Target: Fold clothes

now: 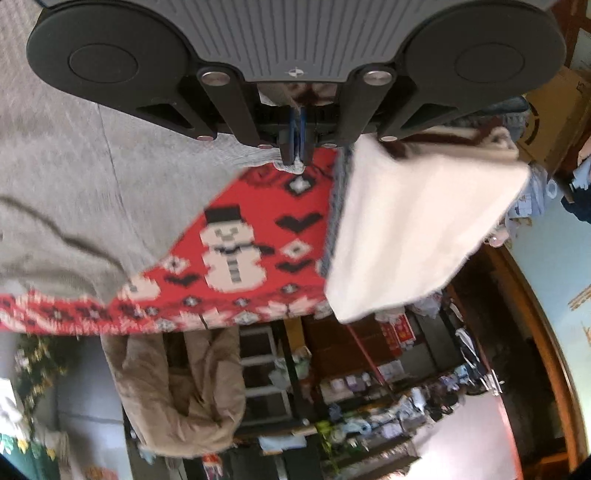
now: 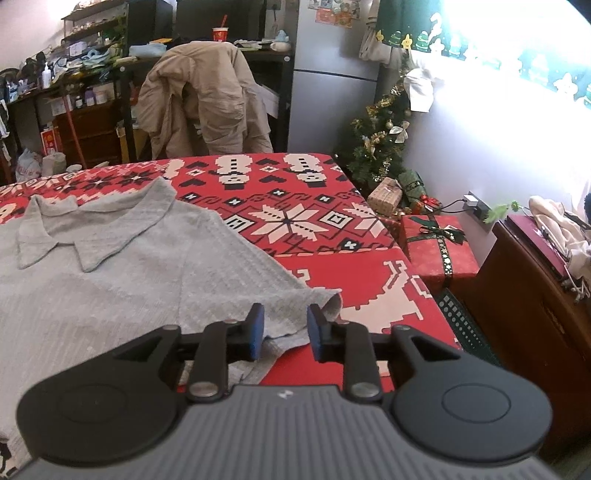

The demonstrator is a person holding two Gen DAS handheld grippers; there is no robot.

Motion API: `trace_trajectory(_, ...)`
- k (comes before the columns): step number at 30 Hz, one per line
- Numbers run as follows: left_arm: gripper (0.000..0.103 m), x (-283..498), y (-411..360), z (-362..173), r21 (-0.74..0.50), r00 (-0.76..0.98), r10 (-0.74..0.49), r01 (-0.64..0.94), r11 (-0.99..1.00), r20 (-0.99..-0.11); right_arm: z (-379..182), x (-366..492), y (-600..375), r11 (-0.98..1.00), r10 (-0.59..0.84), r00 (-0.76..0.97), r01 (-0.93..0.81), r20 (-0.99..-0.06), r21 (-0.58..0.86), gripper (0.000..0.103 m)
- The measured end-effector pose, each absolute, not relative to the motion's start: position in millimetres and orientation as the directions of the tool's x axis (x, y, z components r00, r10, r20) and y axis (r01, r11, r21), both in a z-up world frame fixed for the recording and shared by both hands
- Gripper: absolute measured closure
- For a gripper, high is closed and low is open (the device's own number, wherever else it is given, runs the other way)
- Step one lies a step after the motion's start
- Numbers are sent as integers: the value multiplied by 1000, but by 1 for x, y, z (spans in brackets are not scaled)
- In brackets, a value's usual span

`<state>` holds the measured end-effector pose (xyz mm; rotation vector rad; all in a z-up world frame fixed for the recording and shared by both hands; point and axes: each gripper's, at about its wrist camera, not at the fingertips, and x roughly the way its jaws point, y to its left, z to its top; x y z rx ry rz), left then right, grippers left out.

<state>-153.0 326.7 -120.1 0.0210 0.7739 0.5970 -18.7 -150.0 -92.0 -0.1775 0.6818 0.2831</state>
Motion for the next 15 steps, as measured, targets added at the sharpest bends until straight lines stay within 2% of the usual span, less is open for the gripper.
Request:
trace_trajectory(3,89,-157,327,-126,201,547,510,-526,826,-664,-88,-23,-149,940,218,735,-334,-642,-63,67)
trace_trajectory(5,68,-163,326,-123,184,554,510,-539,822,-658,-87,-28,-147,933,239,727,-355,-644,-54,63)
trace_trajectory(6,64,-166,325,-121,174,558,509,-544,820,-655,-87,-31,-146,929,251,722,-367,-645,-49,62)
trace_trajectory(10,61,-184,315,-108,109,607,459,-523,846,-649,-87,-46,-138,903,319,687,-429,-653,-9,61)
trace_trajectory(12,57,-196,307,-103,37,629,400,-508,861,-666,-87,-55,-134,880,367,659,-474,-656,17,61)
trace_trajectory(15,57,-216,290,-97,-78,662,298,-476,876,-688,-90,-71,-126,825,454,590,-561,-668,65,62)
